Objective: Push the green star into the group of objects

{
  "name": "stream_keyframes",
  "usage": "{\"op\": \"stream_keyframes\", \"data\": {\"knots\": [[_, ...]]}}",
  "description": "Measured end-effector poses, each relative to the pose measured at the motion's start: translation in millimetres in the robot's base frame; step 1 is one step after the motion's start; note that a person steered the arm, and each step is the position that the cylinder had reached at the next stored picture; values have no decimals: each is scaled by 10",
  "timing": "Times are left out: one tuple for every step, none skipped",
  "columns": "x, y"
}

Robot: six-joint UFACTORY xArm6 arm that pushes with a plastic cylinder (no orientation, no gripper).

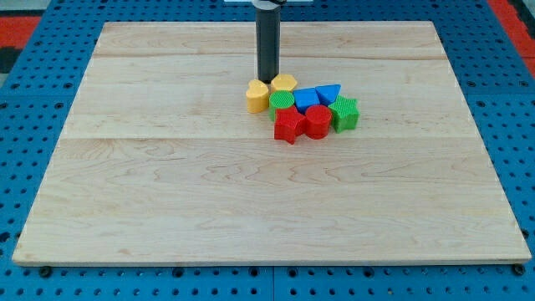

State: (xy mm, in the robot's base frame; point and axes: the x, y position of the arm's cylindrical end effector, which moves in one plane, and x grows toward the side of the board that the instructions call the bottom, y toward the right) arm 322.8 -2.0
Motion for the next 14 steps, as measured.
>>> {"op": "stream_keyframes", "data": {"knots": [[-155,82],[-155,645],[-155,1239],[-155,1333],[-152,1333],[-151,1333],[-37,1333],[199,1333],[392,1333],[564,1333],[720,1334],[756,1337],[756,1410],[756,1526]]}}
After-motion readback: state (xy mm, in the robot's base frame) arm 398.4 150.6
